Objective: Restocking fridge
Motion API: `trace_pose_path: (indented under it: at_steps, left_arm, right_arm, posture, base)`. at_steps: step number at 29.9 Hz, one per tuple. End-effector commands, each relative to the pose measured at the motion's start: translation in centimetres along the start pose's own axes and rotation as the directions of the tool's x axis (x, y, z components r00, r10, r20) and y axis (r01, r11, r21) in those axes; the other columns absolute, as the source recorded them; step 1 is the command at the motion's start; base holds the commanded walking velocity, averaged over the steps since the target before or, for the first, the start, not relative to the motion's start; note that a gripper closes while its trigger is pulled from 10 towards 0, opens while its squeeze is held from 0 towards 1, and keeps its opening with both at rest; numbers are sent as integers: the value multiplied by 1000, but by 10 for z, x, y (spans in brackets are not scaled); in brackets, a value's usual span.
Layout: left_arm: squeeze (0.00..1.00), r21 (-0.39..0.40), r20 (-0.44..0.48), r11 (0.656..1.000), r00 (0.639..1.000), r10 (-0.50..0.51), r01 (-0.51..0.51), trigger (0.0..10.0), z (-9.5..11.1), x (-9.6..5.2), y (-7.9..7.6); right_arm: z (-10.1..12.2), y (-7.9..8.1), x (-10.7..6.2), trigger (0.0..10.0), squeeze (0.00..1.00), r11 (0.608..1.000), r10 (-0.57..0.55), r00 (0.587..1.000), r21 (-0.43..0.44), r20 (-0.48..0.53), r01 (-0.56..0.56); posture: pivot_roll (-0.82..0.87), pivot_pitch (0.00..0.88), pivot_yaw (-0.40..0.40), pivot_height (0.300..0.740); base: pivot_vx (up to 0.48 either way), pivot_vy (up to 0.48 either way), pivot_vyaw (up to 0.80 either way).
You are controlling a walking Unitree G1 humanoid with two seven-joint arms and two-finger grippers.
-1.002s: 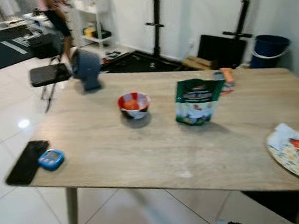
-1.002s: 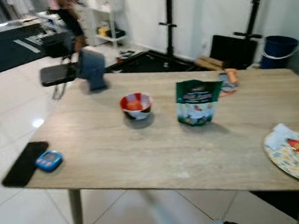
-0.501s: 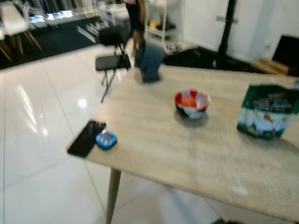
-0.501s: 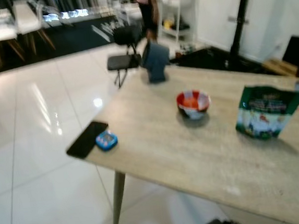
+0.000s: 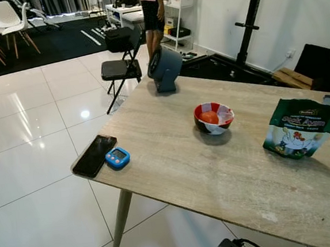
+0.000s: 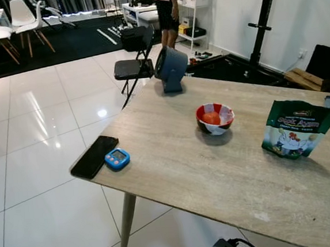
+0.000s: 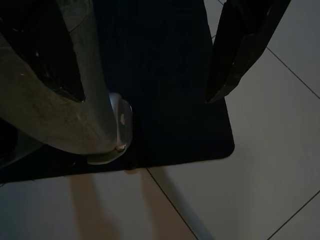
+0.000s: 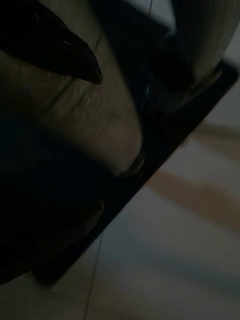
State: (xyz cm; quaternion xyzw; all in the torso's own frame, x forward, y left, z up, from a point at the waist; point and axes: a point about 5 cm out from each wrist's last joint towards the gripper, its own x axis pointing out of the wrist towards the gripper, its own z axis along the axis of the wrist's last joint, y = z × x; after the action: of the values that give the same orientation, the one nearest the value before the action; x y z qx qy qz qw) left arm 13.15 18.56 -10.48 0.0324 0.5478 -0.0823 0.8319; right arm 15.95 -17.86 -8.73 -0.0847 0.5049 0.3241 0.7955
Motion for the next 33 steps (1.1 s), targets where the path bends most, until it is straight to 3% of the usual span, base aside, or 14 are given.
trace_pose_path:
  at_steps: [1, 7, 8, 9, 11, 12, 14, 17, 20, 24, 29, 33]
  left_arm:
    - [0, 0, -42, 1000, 999, -24, 24, 10000, -11, 0, -7]
    - [0, -1, -44, 1000, 999, -25, 25, 10000, -12, 0, -9]
    - [0, 0, -45, 1000, 999, -25, 25, 10000, -12, 0, -9]
    - [0, 0, -45, 1000, 999, -25, 25, 10000, -12, 0, -9]
    - [0, 0, -45, 1000, 999, -24, 24, 10000, -12, 0, -9]
    - [0, 0, -45, 1000, 999, -24, 24, 10000, -12, 0, -9]
    - [0, 0, -44, 1000, 999, -23, 23, 10000, -12, 0, -9]
    - [0, 0, -44, 1000, 999, -23, 23, 10000, -12, 0, -9]
    - [0, 0, -45, 1000, 999, -22, 22, 10000, -12, 0, -7]
    - [0, -1, -44, 1000, 999, -22, 22, 10000, -12, 0, -7]
    - [0, -2, -44, 1000, 999, -22, 21, 10000, -12, 0, -6]
    - [0, -2, -44, 1000, 999, -23, 23, 10000, -12, 0, -7]
  right_arm:
    - [-7, 9, 2, 10000, 0, 997, 76, 997, 18, -13, -76]
    - [-8, 15, 2, 10000, 0, 983, 170, 984, -56, -61, -173]
    - [24, 1, -7, 10000, 0, 948, 311, 950, -88, 30, -307]
    - [24, 1, -7, 10000, 0, 948, 311, 950, -88, 30, -307]
    - [72, -13, -28, 10000, 0, 843, 529, 837, -198, 141, -499]
    - [72, -13, -28, 10000, 0, 843, 529, 837, -198, 141, -499]
    - [97, -13, -41, 10000, 0, 747, 659, 728, -283, 191, -602]
    - [102, -12, -44, 10000, 0, 717, 692, 694, -306, 198, -626]
    - [112, -7, -50, 10000, 0, 645, 755, 631, -372, 177, -667]
    - [118, -3, -55, 10000, 0, 608, 778, 613, -417, 141, -676]
    - [117, -3, -55, 10000, 0, 601, 777, 619, -428, 114, -675]
    - [114, 0, -61, 10000, 0, 572, 789, 610, -446, 71, -689]
  posture:
    - [-64, 0, -27, 740]
    - [-60, 0, -28, 740]
    - [-60, 0, -28, 740]
    - [-60, 0, -28, 740]
    - [-60, 0, -27, 740]
    - [-60, 0, -27, 740]
    - [-59, 0, -27, 740]
    - [-59, 0, -27, 740]
    - [-59, 0, -27, 740]
    - [-58, 0, -26, 740]
    - [-59, 0, -27, 740]
    - [-59, 0, -27, 740]
  base:
    - [0, 0, 0]
    - [0, 0, 0]
    - [0, 0, 0]
    - [0, 0, 0]
    - [0, 0, 0]
    - [0, 0, 0]
    - [0, 0, 0]
    - [0, 0, 0]
    - [0, 0, 0]
    - [0, 0, 0]
    - [0, 0, 0]
    - [0, 0, 0]
